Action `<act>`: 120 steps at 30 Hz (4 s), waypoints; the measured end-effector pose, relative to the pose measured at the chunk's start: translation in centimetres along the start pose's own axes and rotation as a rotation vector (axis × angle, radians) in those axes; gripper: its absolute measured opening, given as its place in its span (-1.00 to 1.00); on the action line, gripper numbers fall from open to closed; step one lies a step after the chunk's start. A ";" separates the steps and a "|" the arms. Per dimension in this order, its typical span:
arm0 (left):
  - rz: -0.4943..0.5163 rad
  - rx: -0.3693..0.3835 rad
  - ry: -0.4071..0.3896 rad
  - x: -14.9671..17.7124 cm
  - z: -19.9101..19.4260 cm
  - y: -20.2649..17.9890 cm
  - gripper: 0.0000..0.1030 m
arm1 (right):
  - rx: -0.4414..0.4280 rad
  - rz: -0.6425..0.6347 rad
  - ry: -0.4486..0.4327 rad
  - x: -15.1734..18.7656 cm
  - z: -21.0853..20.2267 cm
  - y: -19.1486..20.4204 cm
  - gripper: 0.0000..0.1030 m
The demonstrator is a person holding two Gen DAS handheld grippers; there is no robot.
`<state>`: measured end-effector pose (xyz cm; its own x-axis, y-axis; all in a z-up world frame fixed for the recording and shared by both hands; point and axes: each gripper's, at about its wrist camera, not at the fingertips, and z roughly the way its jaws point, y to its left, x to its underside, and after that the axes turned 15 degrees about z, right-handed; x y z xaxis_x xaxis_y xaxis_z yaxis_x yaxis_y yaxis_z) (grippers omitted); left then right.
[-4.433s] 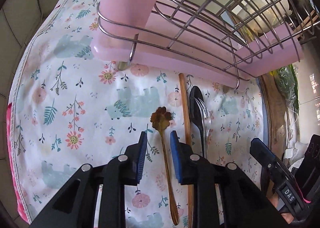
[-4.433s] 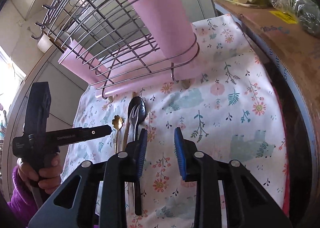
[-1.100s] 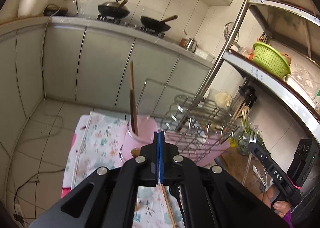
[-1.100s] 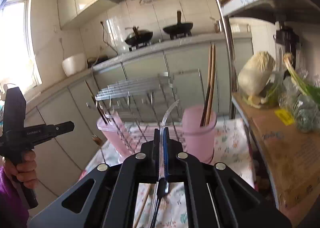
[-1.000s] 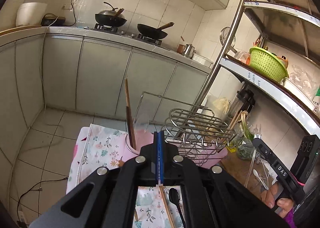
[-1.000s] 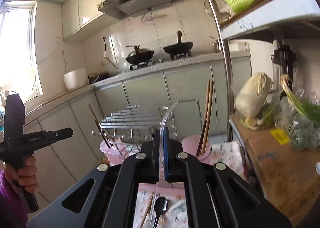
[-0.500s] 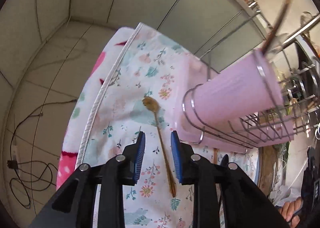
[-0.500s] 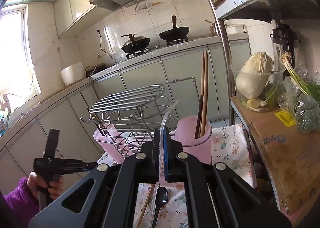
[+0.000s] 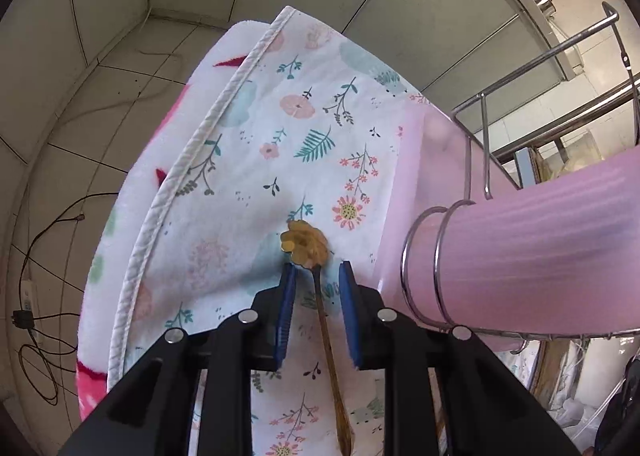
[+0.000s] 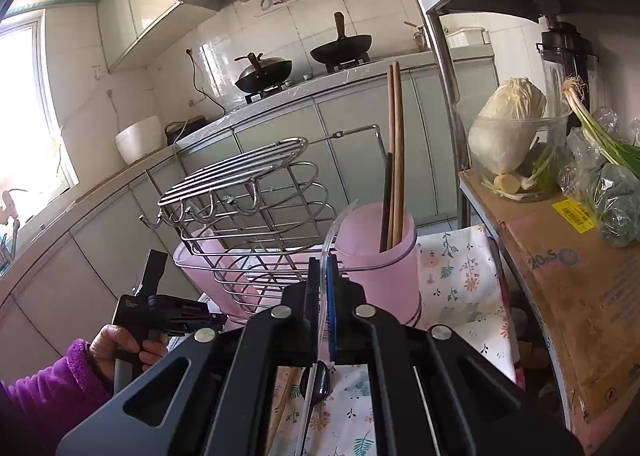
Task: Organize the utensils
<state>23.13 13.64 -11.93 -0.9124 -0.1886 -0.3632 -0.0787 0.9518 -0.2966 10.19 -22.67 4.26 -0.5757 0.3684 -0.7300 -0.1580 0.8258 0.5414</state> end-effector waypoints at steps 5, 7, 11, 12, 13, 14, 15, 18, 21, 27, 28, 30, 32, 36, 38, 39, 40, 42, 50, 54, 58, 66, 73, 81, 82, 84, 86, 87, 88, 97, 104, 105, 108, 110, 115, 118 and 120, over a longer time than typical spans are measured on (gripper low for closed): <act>0.003 -0.022 -0.006 0.4 -0.7 -0.4 -0.97 | -0.008 0.012 0.003 0.2 0.0 -0.2 -0.93; 0.001 -0.002 -0.028 0.9 -1.8 -0.3 -0.99 | -0.012 0.004 -0.004 0.1 -0.4 0.0 -0.93; 0.026 0.033 -0.103 2.6 -5.5 -0.4 -0.99 | -0.022 -0.007 -0.036 -0.1 -1.3 0.3 -0.93; 0.037 0.045 -0.126 3.1 -6.6 -0.5 -0.99 | -0.025 -0.008 -0.043 -0.2 -1.6 0.4 -0.93; 0.052 0.055 -0.153 3.6 -7.8 -0.7 -0.99 | -0.027 -0.009 -0.055 -0.2 -1.9 0.5 -0.93; 0.069 0.060 -0.180 3.9 -8.9 -1.1 -0.99 | -0.027 -0.012 -0.067 -0.3 -2.3 0.6 -0.93; 0.089 0.068 -0.210 4.3 -10.2 -1.4 -0.99 | -0.029 -0.016 -0.079 -0.4 -2.6 0.8 -0.93; 0.145 0.096 -0.309 5.5 -14.3 -2.7 -0.99 | -0.033 -0.028 -0.106 -0.8 -3.4 1.2 -0.93; 0.180 0.130 -0.422 5.8 -18.4 -4.1 -0.99 | -0.036 -0.052 -0.142 -1.2 -4.2 2.0 -0.93; 0.246 0.140 -0.661 4.0 -24.8 -7.6 -0.99 | -0.037 -0.119 -0.246 -3.1 -5.3 4.0 -0.93; 0.260 0.125 -0.698 3.8 -25.5 -8.2 -0.99 | -0.035 -0.130 -0.268 -3.4 -5.4 4.2 -0.93; 0.282 0.104 -0.764 3.3 -26.7 -9.3 -0.99 | -0.031 -0.153 -0.321 -4.3 -5.6 4.8 -0.93; 0.288 0.093 -0.808 2.6 -27.6 -9.9 -0.99 | -0.031 -0.168 -0.369 -5.2 -5.6 5.1 -0.93; 0.289 0.042 -0.886 1.3 -28.3 -10.9 -0.99 | -0.016 -0.203 -0.463 -6.8 -4.7 5.6 -0.93; 0.293 -0.004 -0.929 0.6 -28.2 -11.3 -0.99 | -0.005 -0.224 -0.512 -7.3 -3.9 5.7 -0.93; 0.297 -0.030 -0.949 0.3 -28.1 -11.5 -0.99 | 0.006 -0.236 -0.540 -7.4 -3.5 5.7 -0.93; 0.304 -0.051 -0.967 0.0 -28.0 -11.7 -0.99 | 0.011 -0.245 -0.556 -7.6 -3.1 5.8 -0.93; 0.313 -0.086 -1.000 -0.2 -27.8 -11.8 -0.99 | 0.021 -0.262 -0.581 -7.7 -2.1 5.7 -0.93; 0.344 -0.165 -1.030 -1.4 -25.0 -12.0 -0.99 | 0.078 -0.347 -0.632 -6.7 1.0 5.2 -0.93; 0.352 -0.167 -1.012 -1.7 -23.2 -12.1 -0.99 | 0.090 -0.373 -0.609 -5.5 1.9 4.7 -0.93; 0.374 -0.176 -1.012 -1.1 -21.9 -12.1 -0.99 | 0.099 -0.390 -0.573 -4.2 1.9 4.3 -0.93; 0.417 -0.176 -0.956 0.1 -19.4 -12.0 -0.99 | 0.106 -0.316 -0.435 -2.2 2.0 2.7 -0.93; 0.417 -0.126 -0.848 1.8 -17.1 -11.4 -0.99 | 0.115 -0.255 -0.326 -1.0 1.9 1.6 -0.93; 0.403 -0.085 -0.735 2.9 -15.6 -10.6 -0.91 | 0.135 -0.209 -0.209 -0.7 1.8 1.3 -0.90; 0.404 -0.080 -0.726 3.0 -15.8 -10.6 -0.82 | 0.141 -0.203 -0.191 -0.6 1.8 1.3 -0.88; 0.408 -0.074 -0.715 3.4 -16.0 -10.6 -0.53 | 0.137 -0.185 -0.170 -0.3 1.4 1.1 -0.78; 0.409 -0.077 -0.719 4.1 -16.3 -10.5 -0.38 | 0.128 -0.166 -0.161 0.0 0.8 1.0 -0.46; 0.412 -0.078 -0.717 4.4 -16.5 -10.4 -0.36 | 0.124 -0.158 -0.160 0.2 0.5 1.0 -0.38; 0.413 -0.076 -0.714 4.7 -16.6 -10.3 -0.31 | 0.122 -0.149 -0.159 0.5 0.2 0.9 -0.32; 0.383 -0.039 -0.622 7.5 -16.4 -9.5 -0.27 | 0.111 -0.106 -0.055 3.5 -1.4 0.9 -0.31; 0.373 -0.035 -0.495 9.8 -13.9 -9.4 -0.27 | 0.133 -0.075 0.084 6.2 -0.3 0.3 -0.31; 0.373 -0.031 -0.476 10.1 -13.4 -9.4 -0.27 | 0.137 -0.063 0.107 6.5 -0.1 0.1 -0.31; 0.376 -0.007 -0.420 11.0 -12.0 -9.4 -0.27 | 0.142 -0.019 0.183 7.7 0.8 -0.7 -0.31; 0.385 0.007 -0.388 11.5 -11.2 -9.5 -0.27 | 0.143 0.007 0.226 8.3 1.3 -1.3 -0.31; 0.426 0.021 -0.311 12.7 -9.2 -9.8 -0.27 | 0.141 0.075 0.352 9.6 2.9 -2.2 -0.31; 0.433 0.039 -0.273 13.1 -8.5 -9.9 -0.27 | 0.132 0.118 0.417 10.1 4.0 -2.5 -0.31; 0.444 0.034 -0.266 13.3 -8.2 -10.0 -0.27 | 0.134 0.144 0.455 10.3 4.7 -2.8 -0.31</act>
<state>8.46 3.60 -6.58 -0.7211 0.1723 -0.6711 0.3100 0.9464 -0.0901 8.49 -19.16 -6.77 -0.8808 0.2838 -0.3789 0.0364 0.8386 0.5435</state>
